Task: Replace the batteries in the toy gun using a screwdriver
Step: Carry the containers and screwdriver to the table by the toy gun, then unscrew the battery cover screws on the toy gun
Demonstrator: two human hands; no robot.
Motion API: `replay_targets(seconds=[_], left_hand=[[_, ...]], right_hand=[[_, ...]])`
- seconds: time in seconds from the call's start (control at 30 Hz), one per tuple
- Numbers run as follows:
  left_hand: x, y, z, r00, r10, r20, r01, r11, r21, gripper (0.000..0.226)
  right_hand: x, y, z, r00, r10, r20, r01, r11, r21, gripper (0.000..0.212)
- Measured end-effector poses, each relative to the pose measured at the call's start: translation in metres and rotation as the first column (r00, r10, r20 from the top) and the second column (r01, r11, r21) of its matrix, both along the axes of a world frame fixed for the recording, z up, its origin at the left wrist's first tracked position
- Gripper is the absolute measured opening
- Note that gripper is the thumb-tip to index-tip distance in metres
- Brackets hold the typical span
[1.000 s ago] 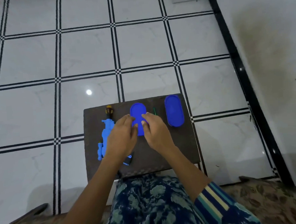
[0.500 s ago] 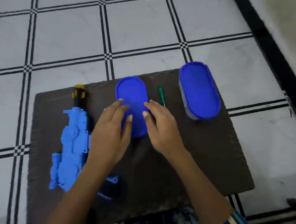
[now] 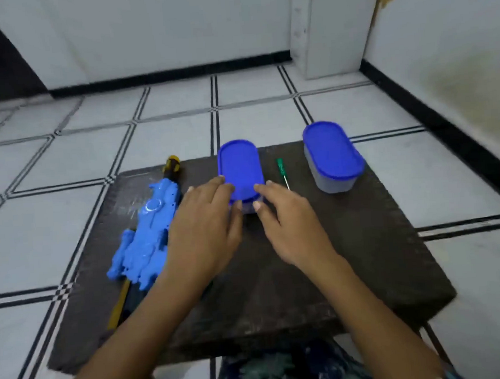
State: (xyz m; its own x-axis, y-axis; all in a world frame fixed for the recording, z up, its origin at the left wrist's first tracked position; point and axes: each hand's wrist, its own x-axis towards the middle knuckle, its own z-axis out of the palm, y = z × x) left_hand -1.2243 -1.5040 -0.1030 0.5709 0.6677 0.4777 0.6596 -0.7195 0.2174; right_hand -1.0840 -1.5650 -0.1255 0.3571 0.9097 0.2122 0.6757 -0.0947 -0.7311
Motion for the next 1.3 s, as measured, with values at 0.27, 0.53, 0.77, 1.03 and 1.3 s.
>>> replay_targets(seconds=[0.27,0.53,0.77,1.03,1.3], left_hand=[[0.005,-0.067,0.012,0.997,0.073,-0.003,-0.073,0.995,-0.073,0.021],[0.031,-0.052,-0.028,0.993,0.091,-0.070,-0.108,0.948,-0.299,0.016],[0.020,-0.019,-0.057,0.995,0.071,-0.067,-0.091,0.925,-0.369,0.014],[0.005,-0.004,-0.061,0.993,-0.064,-0.098,0.029,0.944,-0.329,0.017],[-0.025,0.008,-0.053,1.000,-0.001,-0.012,-0.003,0.940,-0.340,0.018]], right_hand=[[-0.010,-0.071,0.037,1.000,0.001,0.025,0.002,0.994,-0.109,0.042],[0.009,-0.050,0.016,0.997,-0.071,0.029,0.076,0.973,-0.220,0.040],[0.032,0.013,-0.010,0.990,-0.025,0.142,0.070,0.943,-0.324,0.044],[0.026,0.055,-0.035,0.949,-0.014,0.315,0.150,0.900,-0.410,0.040],[-0.024,0.014,-0.005,0.980,0.008,0.199,0.104,0.831,-0.546,0.029]])
